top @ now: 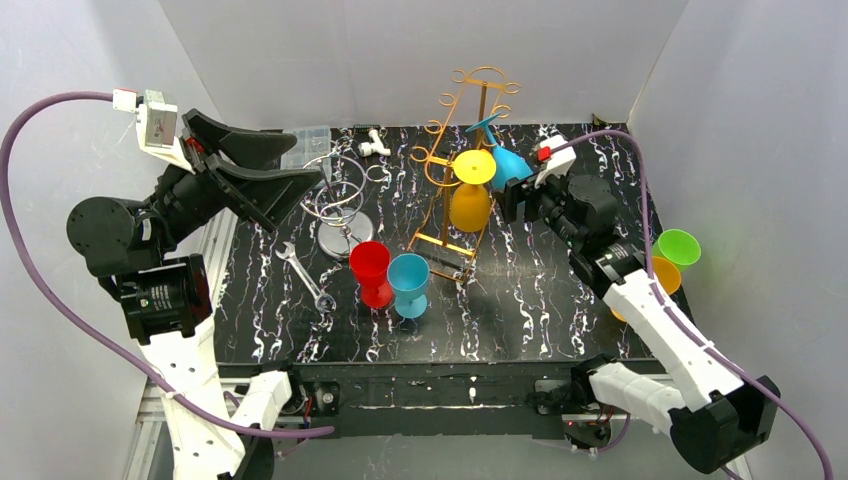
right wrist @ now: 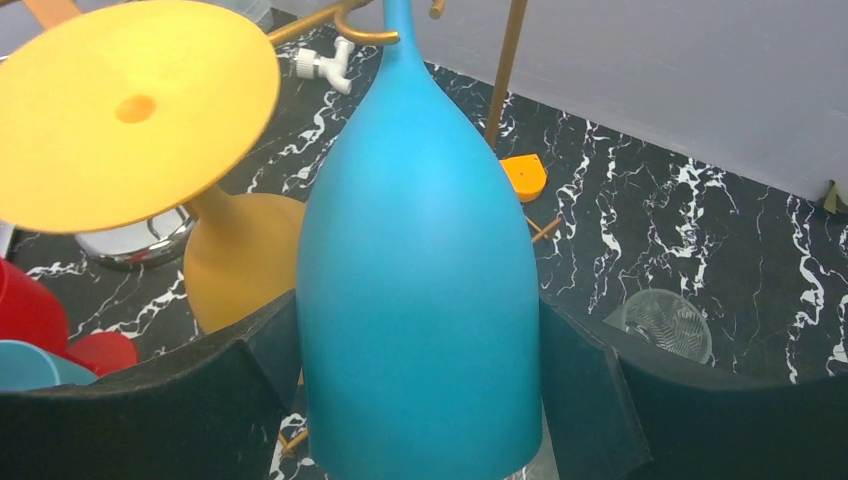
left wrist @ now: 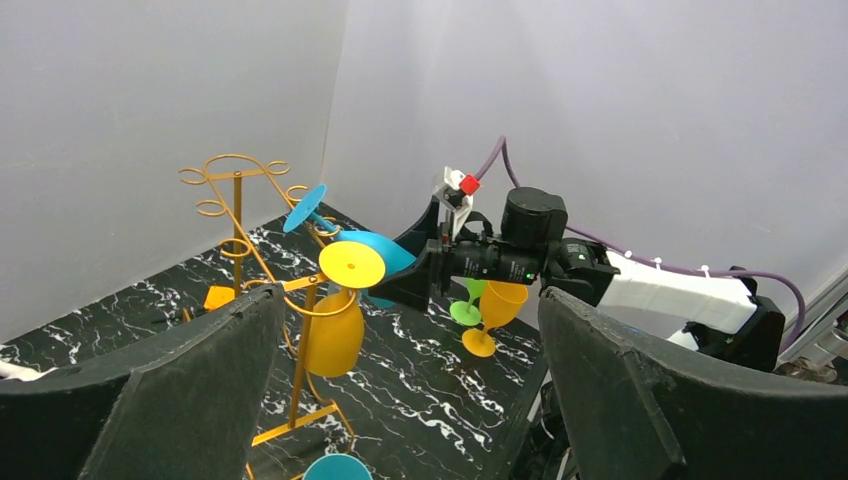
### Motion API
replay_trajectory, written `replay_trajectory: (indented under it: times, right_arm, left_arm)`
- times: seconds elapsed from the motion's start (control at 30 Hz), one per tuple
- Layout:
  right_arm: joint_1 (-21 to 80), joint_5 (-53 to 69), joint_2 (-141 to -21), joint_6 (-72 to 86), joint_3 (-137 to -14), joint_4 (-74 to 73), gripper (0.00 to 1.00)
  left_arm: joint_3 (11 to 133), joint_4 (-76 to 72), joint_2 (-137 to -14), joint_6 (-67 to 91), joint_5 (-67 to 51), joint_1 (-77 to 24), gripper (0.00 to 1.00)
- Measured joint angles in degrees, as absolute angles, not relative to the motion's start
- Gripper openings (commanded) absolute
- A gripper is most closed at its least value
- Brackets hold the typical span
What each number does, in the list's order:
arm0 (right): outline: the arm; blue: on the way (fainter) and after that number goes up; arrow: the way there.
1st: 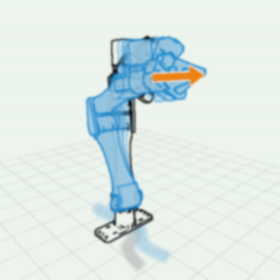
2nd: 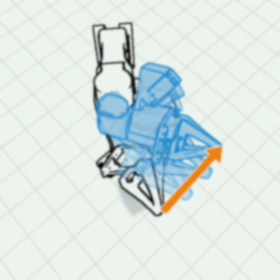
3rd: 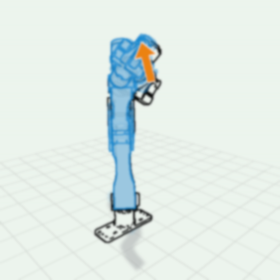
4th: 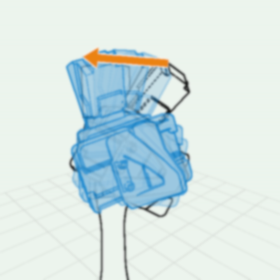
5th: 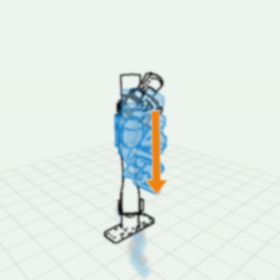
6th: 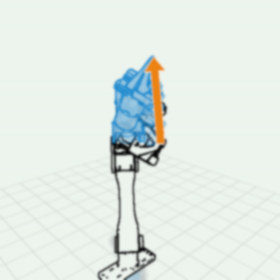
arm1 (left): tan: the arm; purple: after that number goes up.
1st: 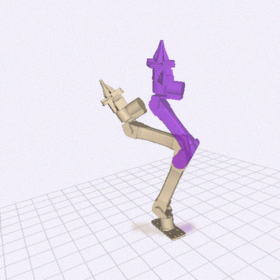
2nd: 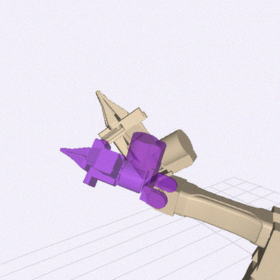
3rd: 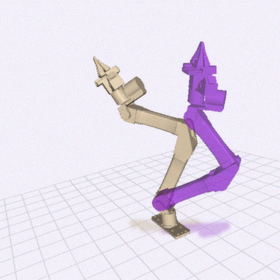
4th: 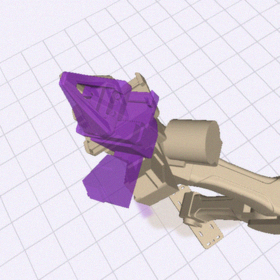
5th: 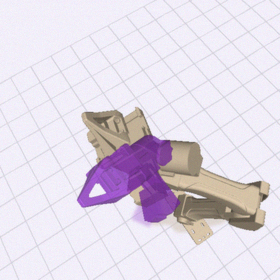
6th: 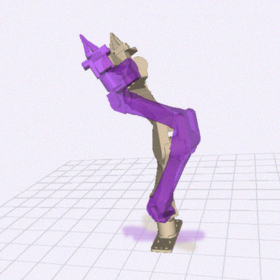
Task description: Place the wine glass upside down on the wine glass rack
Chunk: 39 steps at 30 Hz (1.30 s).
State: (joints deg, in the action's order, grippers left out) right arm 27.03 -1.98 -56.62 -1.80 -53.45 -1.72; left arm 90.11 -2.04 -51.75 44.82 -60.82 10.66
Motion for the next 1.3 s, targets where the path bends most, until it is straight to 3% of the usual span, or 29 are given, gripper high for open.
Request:
replay_trajectory:
  times: [0.17, 0.33, 0.7, 1.13, 1.3]
  right_arm:
    - [27.03, -3.20, -60.38, -3.42, -53.45, -0.38, 0.79]
    - [27.03, -3.55, -63.61, -3.60, -53.45, 0.14, 0.98]
    - [27.00, -7.22, -62.15, -2.96, -54.35, -1.21, 0.98]
    - [27.00, -7.64, -60.36, -0.30, -74.46, -11.60, 0.98]
    - [27.03, -13.67, -60.38, 2.44, -76.55, -17.08, 0.98]
  left_arm:
    - [90.15, -1.98, -51.83, 44.77, -60.82, 10.66, 0.98]
    - [90.89, -1.61, -52.03, 44.77, -60.77, 10.66, 0.98]
    - [91.33, -1.61, -52.34, 44.75, -60.60, 10.66, 0.98]
    - [88.53, -1.21, -52.18, 43.44, -60.58, 10.66, 0.98]
    - [88.53, -0.75, -51.77, 42.33, -60.60, 10.66, 0.98]
